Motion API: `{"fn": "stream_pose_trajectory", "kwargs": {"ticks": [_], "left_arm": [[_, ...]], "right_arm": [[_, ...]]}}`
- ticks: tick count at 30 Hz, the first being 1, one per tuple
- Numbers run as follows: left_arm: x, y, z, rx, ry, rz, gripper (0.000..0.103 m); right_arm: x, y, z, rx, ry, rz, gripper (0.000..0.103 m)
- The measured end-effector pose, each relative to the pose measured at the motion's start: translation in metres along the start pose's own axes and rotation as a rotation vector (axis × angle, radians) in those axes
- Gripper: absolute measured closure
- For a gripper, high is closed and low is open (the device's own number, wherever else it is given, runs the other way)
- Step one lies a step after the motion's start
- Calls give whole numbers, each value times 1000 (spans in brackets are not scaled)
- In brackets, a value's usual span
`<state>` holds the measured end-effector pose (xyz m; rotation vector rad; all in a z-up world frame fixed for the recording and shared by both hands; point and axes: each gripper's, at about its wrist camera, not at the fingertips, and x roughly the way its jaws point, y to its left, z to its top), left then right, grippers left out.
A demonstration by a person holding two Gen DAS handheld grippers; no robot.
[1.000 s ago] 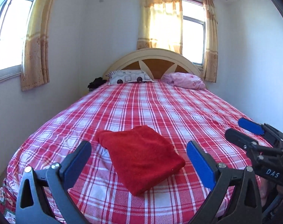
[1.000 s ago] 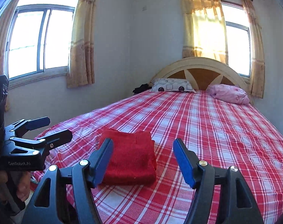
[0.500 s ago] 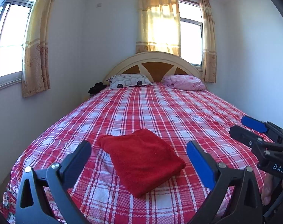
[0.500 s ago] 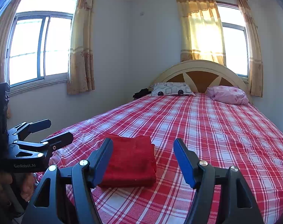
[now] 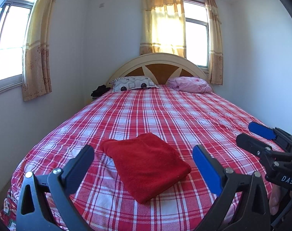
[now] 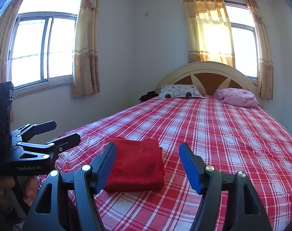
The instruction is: Fold small clothes
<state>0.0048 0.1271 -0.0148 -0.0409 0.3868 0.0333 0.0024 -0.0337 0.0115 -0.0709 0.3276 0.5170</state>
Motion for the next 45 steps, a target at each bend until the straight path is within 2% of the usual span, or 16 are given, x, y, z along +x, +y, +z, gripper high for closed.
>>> {"fn": "stream_pose_trajectory", "kwargs": {"ticks": [18,22,28,34,45], "left_arm": [[2,0,0,19,5,-4,0],[3,-1,0,28,28,-18,0],[1,-5,1,38,14,1,0],[-4,3,6,3,-23,16,0],[1,7,4,6,-19,27,0]], "right_arm": [[-4,1,-3,3,-8,9,35],[-5,2,-3,2,-13,8,35],[-7,1,-3,2,-22,6,35],[-7,1,-4,1,-20,7,35],[-6,3,-6,-13,-7,10,35]]}}
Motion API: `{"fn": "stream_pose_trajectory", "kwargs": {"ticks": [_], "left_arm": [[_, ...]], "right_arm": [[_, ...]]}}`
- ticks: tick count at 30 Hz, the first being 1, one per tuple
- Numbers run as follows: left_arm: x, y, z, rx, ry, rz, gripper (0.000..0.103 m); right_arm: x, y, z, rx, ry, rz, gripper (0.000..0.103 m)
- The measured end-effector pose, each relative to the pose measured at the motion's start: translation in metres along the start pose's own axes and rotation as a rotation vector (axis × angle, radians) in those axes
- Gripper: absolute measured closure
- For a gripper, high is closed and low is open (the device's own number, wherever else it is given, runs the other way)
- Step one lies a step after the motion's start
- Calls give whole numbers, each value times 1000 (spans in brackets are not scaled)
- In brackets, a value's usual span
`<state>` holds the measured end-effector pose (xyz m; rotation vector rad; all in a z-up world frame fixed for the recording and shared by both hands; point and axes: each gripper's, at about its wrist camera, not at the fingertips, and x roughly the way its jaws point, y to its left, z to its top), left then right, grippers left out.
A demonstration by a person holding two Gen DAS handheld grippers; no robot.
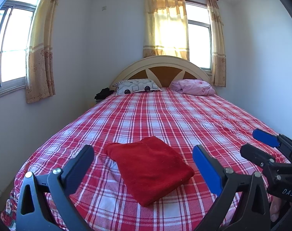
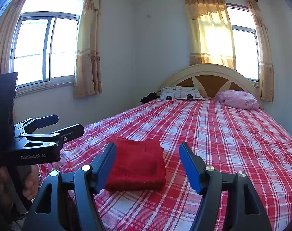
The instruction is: Fold small clothes
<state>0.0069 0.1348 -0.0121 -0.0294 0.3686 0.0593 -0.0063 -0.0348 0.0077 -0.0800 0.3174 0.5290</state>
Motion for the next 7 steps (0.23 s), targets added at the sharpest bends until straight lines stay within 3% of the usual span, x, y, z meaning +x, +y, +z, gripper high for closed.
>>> {"fn": "stream_pose_trajectory", "kwargs": {"ticks": [7], "left_arm": [[3,0,-3,1,-1,-9,0]], "right_arm": [[3,-2,-2,7,13,1,35]]}}
